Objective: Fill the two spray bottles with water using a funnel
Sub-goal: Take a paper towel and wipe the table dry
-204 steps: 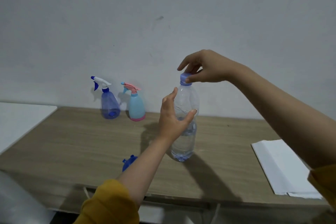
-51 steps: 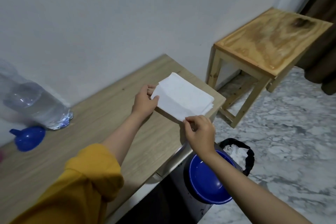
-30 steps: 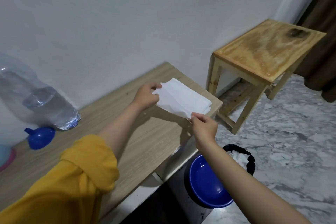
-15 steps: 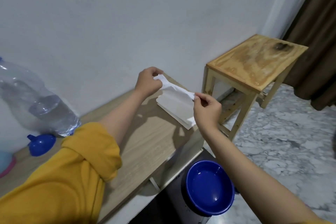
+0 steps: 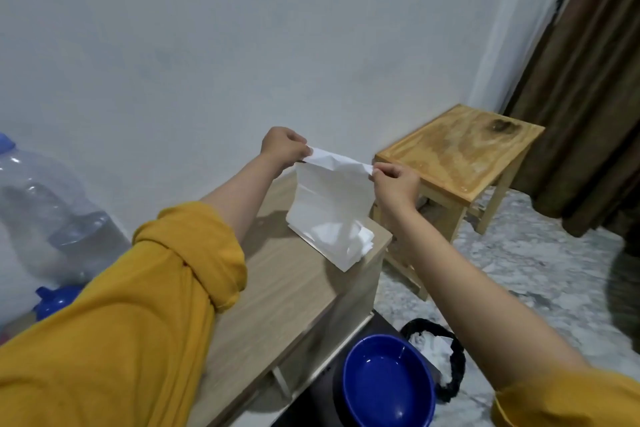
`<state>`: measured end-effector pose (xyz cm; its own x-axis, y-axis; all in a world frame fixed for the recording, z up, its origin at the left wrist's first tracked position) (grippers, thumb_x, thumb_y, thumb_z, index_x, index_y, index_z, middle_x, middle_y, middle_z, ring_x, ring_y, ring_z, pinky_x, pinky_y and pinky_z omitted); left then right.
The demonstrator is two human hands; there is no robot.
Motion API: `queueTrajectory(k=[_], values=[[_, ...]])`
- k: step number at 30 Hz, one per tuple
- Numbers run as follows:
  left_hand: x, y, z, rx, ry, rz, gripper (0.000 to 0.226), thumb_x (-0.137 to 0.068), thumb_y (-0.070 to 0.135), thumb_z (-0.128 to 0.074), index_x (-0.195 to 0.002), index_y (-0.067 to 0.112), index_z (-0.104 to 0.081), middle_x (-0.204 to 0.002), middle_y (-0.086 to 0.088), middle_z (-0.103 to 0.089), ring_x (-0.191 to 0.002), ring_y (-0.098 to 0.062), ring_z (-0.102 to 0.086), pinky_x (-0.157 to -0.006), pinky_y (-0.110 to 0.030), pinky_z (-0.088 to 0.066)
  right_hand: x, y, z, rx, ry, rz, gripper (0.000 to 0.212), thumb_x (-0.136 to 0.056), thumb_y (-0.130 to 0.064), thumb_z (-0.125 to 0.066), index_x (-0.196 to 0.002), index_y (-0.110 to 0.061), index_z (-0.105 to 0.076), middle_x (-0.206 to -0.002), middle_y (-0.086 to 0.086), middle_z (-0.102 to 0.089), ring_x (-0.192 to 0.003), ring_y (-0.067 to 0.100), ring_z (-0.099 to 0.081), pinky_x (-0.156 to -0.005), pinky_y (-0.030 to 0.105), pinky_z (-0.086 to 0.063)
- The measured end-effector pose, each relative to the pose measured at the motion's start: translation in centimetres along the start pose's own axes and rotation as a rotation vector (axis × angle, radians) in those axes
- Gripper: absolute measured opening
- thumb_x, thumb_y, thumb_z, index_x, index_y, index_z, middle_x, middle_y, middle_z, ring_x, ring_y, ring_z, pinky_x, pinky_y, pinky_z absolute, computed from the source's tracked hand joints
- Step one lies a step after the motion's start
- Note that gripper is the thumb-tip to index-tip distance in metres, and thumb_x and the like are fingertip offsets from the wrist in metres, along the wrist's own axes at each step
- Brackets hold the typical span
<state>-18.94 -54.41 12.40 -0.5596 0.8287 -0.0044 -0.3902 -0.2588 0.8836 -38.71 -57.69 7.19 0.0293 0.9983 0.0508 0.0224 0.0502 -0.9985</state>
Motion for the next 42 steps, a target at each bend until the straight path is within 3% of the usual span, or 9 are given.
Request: queueTrajectory(k=[3,6,15,20,22,24,29,33,42], values=[[-0.1,-0.1,-0.6,0.033,0.013,0.028,0.019,-0.073,0.005,-0.071,-0.09,0.006,-0.065,-0.088,-0.003,-0.062,-0.07,-0.015,-0.06,-0.053,-0.02,-0.042,-0.7,-0.3,0.1,-0.031,-0.006,-0.092,0.018,-0.086,-0.004,-0.06,-0.099,-0.007,-0.071,-0.085,0.0,-0.067,-0.078,0.011,-0.062,-0.078,0.026,-0.054],[-0.1,0.2,-0.9,0.032,0.046,-0.003,0.019,-0.073,0.008,-0.072,-0.09,0.009,-0.064,-0.075,0.0,-0.059,-0.057,-0.011,-0.054,-0.05,-0.019,-0.038,-1.0,-0.3,0.3,-0.069,0.01,-0.115,0.018,-0.086,-0.002,-0.06,-0.1,-0.006,-0.071,-0.082,-0.003,-0.066,-0.079,0.01,-0.063,-0.087,0.03,-0.055],[0.3,2.4,0.1,0.087,0.095,-0.052,0.023,-0.071,0.006,-0.073,-0.092,0.006,-0.064,-0.079,0.0,-0.06,-0.065,-0.014,-0.06,-0.052,-0.019,-0.042,0.1,-0.6,0.7,-0.067,-0.048,0.093,0.012,-0.089,-0.01,-0.06,-0.095,-0.015,-0.069,-0.086,-0.006,-0.068,-0.083,0.009,-0.066,-0.071,0.018,-0.05],[0.9,3.9,1.2,0.11,0.109,-0.1,0.024,-0.073,0.006,-0.073,-0.095,0.004,-0.064,-0.086,-0.003,-0.061,-0.06,-0.008,-0.059,-0.05,-0.015,-0.042,0.3,-2.9,0.8,-0.094,-0.038,0.153,0.011,-0.088,-0.009,-0.061,-0.092,-0.015,-0.069,-0.083,-0.006,-0.068,-0.083,0.012,-0.066,-0.072,0.019,-0.051],[1.1,5.0,1.6,0.131,0.116,-0.123,0.02,-0.073,0.004,-0.072,-0.092,0.004,-0.063,-0.085,-0.006,-0.059,-0.06,-0.015,-0.057,-0.045,-0.011,-0.042,0.1,-4.2,0.8,-0.076,-0.053,0.191,0.011,-0.088,-0.007,-0.061,-0.091,-0.014,-0.069,-0.081,-0.005,-0.068,-0.081,0.012,-0.066,-0.069,0.018,-0.051],[1.2,5.8,1.8,0.15,0.104,-0.132,0.018,-0.073,0.0,-0.07,-0.083,0.008,-0.057,-0.082,-0.008,-0.051,-0.063,-0.024,-0.052,-0.041,-0.01,-0.041,-0.1,-5.3,0.8,-0.072,-0.065,0.21,0.011,-0.087,-0.007,-0.061,-0.088,-0.014,-0.069,-0.08,-0.003,-0.068,-0.083,0.015,-0.067,-0.071,0.021,-0.052],[1.2,6.5,1.8,0.132,0.086,-0.06,0.014,-0.072,0.003,-0.071,-0.074,0.008,-0.058,-0.079,-0.008,-0.059,-0.06,-0.015,-0.067,-0.047,-0.019,-0.043,-0.3,-6.3,0.9,-0.027,-0.081,0.189,0.013,-0.085,-0.006,-0.062,-0.079,-0.017,-0.068,-0.078,-0.003,-0.068,-0.088,0.02,-0.069,-0.081,0.031,-0.056],[1.4,6.8,1.9,0.101,0.103,-0.009,0.012,-0.075,0.002,-0.066,-0.081,0.007,-0.058,-0.083,-0.008,-0.063,-0.06,-0.013,-0.067,-0.053,-0.024,-0.044,-0.1,-6.2,1.0,-0.002,-0.131,0.132,0.021,-0.083,-0.004,-0.063,-0.071,-0.021,-0.067,-0.079,0.0,-0.07,-0.092,0.022,-0.069,-0.084,0.035,-0.057],[2.3,7.5,3.6,0.077,0.108,0.036,0.016,-0.078,0.002,-0.062,-0.083,0.01,-0.049,-0.079,-0.004,-0.058,-0.059,-0.01,-0.065,-0.055,-0.023,-0.044,1.2,-7.3,0.3,0.007,-0.182,0.137,0.015,-0.084,-0.007,-0.063,-0.078,-0.019,-0.068,-0.079,-0.003,-0.07,-0.092,0.02,-0.07,-0.088,0.037,-0.057]])
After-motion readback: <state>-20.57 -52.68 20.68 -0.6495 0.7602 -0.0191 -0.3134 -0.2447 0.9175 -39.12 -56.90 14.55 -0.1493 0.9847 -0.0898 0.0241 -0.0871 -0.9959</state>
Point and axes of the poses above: each hand's wrist, its own x-axis away from the middle knuckle, its own z-axis out of the back of the hand, y = z × x, the point moved 1 cm from there along -x, towards the middle knuckle
